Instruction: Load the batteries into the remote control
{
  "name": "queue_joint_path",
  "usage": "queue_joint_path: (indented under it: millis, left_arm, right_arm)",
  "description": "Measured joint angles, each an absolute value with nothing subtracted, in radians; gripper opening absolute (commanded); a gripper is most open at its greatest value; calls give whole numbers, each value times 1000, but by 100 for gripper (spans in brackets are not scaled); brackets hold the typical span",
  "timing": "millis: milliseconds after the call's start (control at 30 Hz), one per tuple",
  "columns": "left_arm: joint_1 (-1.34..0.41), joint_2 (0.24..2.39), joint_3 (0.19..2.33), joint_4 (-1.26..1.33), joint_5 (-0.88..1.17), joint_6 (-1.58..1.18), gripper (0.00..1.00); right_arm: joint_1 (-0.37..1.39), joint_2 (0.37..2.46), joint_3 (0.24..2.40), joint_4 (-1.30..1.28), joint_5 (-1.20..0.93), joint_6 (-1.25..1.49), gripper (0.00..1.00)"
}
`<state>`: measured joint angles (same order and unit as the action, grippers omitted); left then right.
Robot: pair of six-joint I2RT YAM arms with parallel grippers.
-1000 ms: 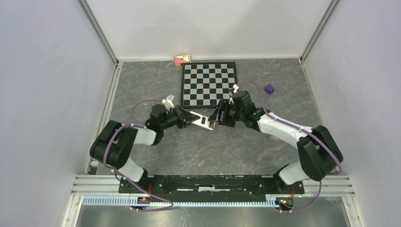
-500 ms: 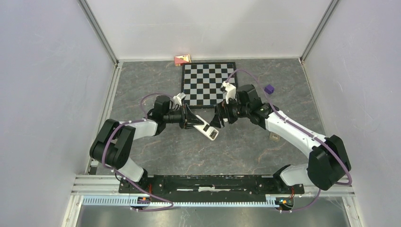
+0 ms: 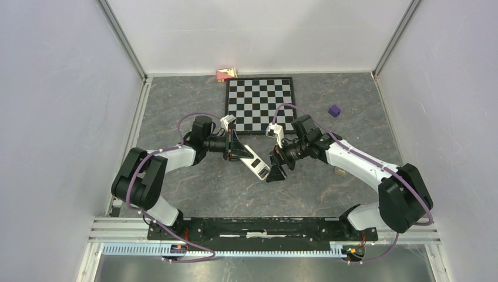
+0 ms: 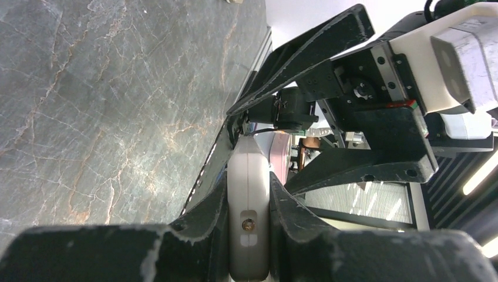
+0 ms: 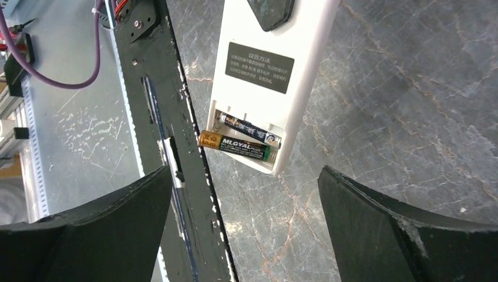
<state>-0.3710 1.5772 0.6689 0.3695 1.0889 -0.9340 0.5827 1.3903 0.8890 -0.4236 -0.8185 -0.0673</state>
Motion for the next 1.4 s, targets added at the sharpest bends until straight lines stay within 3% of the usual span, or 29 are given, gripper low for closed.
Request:
queue_joint_path:
  millis: [800, 1400]
  left_arm:
    - [-371, 1577, 669, 367, 1102, -931, 2]
    - [-371, 1578, 669, 366, 1105, -926, 2]
  right_arm:
    - [625, 1458, 833, -210, -860, 125, 98]
    - [626, 1491, 833, -196, -882, 147, 53]
